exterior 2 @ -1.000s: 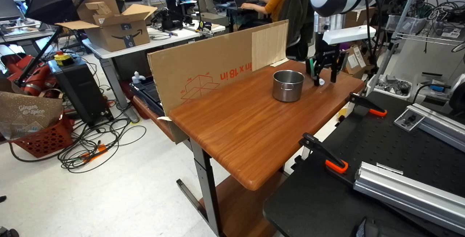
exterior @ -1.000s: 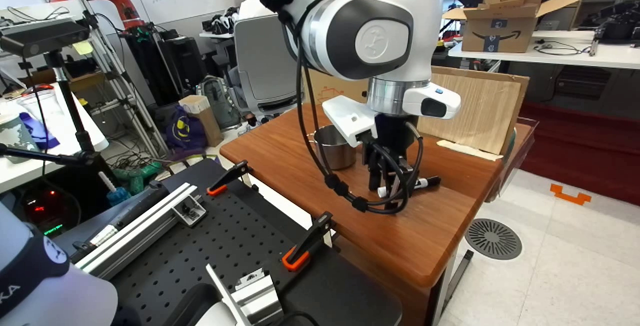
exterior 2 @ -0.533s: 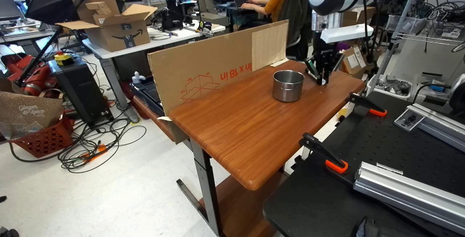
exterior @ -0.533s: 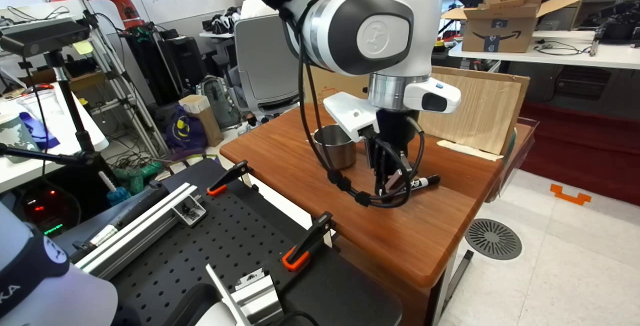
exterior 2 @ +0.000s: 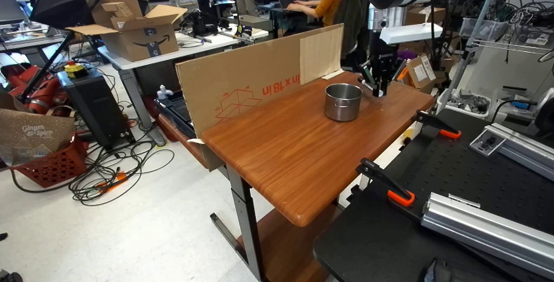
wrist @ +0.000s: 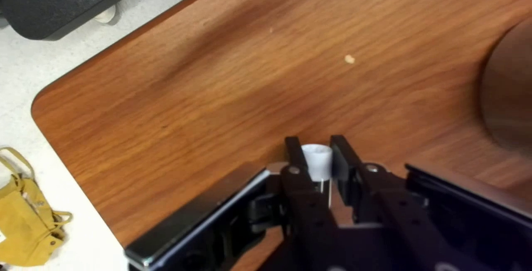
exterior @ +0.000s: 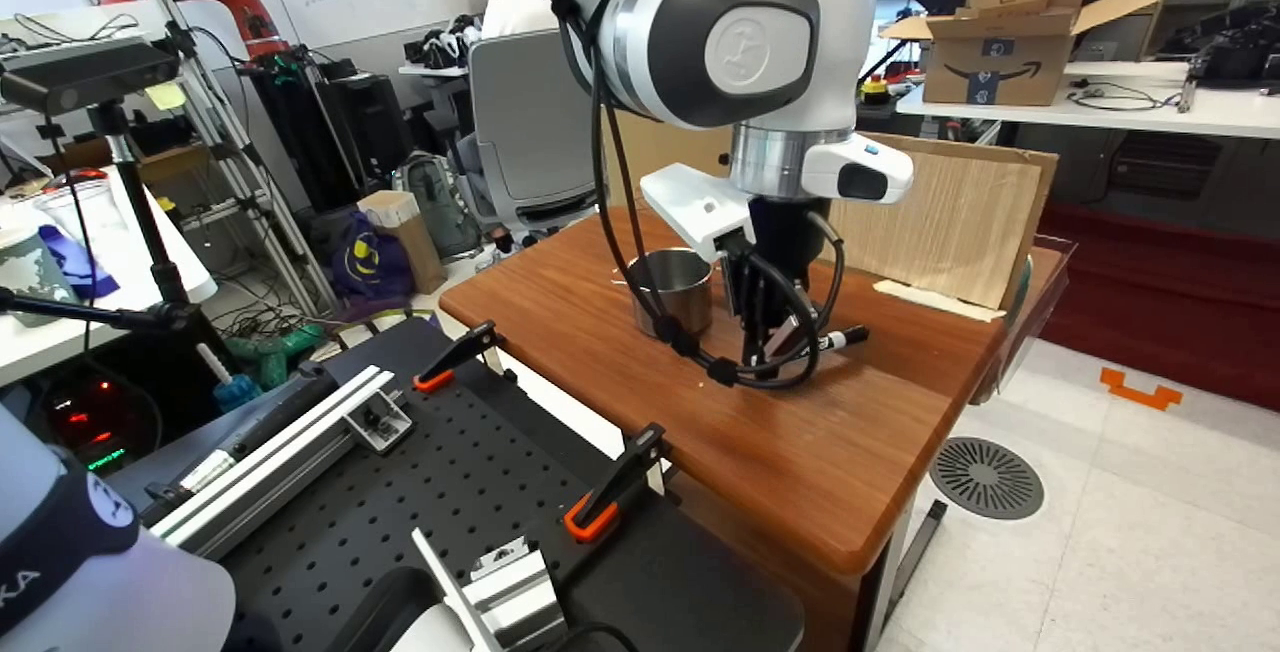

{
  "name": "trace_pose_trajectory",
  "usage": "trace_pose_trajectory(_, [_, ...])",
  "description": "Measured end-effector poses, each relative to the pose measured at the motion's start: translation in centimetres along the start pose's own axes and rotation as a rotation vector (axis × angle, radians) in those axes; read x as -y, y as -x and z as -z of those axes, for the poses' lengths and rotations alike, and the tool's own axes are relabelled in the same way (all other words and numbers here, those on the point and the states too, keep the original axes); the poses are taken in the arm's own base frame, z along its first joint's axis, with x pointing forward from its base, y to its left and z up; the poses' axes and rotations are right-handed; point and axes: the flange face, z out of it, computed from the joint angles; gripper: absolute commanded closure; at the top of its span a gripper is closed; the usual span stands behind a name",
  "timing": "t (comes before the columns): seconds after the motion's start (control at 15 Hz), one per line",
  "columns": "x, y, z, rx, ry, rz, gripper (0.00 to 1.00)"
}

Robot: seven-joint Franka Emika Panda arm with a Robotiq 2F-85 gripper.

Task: Pick the marker and put it in the pot

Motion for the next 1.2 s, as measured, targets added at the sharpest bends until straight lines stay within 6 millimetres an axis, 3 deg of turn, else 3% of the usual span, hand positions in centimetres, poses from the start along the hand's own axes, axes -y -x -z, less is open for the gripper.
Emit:
trace_pose_trajectory(0.6, [0.5, 2.2, 9.6, 0.082, -0.137, 0.094, 0.95])
trace_pose_trajectory(0.8, [0.9, 3.6, 10.2, 0.147, -0.147, 0.133, 0.95])
trace_pose_trajectory(1.2, [3.5, 6.3, 8.6, 0.278, -0.133, 0.194, 0.95])
